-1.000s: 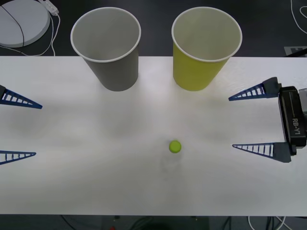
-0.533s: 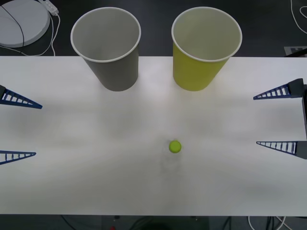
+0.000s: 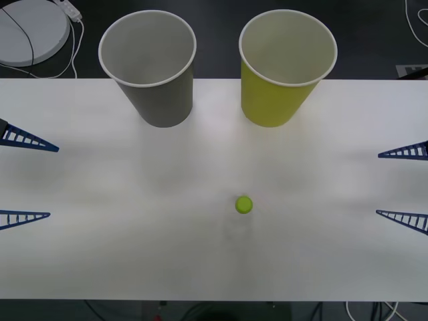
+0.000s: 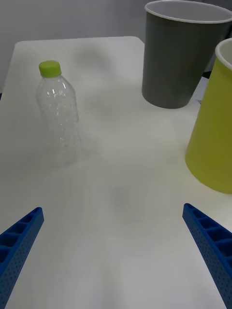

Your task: Put the can into the green bin and the plastic bottle into the gray bin

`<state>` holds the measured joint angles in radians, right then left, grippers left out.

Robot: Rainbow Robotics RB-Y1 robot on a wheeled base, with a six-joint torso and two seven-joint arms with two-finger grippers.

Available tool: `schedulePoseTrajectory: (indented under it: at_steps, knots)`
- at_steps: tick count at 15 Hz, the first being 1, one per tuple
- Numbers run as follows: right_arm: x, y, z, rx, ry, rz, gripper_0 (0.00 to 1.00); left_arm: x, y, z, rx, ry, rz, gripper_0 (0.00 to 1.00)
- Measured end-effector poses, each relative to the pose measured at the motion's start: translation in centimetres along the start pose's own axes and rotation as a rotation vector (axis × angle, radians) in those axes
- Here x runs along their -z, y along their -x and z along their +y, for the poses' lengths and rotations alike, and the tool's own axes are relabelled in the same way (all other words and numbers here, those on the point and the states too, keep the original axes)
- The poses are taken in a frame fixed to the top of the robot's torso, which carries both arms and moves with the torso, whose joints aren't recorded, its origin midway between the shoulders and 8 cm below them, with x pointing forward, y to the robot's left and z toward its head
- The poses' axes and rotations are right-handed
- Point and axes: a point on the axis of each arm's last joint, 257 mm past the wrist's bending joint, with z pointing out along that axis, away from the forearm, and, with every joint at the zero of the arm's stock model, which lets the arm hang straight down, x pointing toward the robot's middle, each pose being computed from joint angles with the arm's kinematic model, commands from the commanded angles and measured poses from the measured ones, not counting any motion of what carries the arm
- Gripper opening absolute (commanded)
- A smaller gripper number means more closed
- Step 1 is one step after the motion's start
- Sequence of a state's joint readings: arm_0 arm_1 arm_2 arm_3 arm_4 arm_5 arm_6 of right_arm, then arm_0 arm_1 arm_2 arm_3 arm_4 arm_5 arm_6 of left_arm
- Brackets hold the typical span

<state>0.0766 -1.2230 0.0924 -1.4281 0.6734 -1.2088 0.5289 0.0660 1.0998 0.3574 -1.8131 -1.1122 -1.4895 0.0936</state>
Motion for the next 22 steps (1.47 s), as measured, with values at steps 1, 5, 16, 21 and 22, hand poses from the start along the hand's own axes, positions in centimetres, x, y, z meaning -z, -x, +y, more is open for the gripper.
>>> schedulePoseTrajectory:
  at_steps: [1, 5, 16, 21, 22]
  knots:
    - [-0.3, -0.1, 0.4, -0.016, -0.003, -0.009, 1.00, 0.0, 0.0, 0.0, 0.000, 0.000, 0.000, 1.00]
    - [-1.9, -0.4, 1.9, -0.063, -0.007, -0.057, 1.00, 0.0, 0.0, 0.0, 0.000, 0.000, 0.000, 1.00]
    - [-8.5, -0.3, 5.1, -0.091, 0.006, -0.154, 1.00, 0.0, 0.0, 0.0, 0.000, 0.000, 0.000, 1.00]
    - [-12.5, 0.8, 6.7, -0.106, 0.053, -0.200, 1.00, 0.0, 0.0, 0.0, 0.000, 0.000, 0.000, 1.00]
    - [-13.2, 1.0, 7.1, -0.112, 0.064, -0.211, 1.00, 0.0, 0.0, 0.0, 0.000, 0.000, 0.000, 1.00]
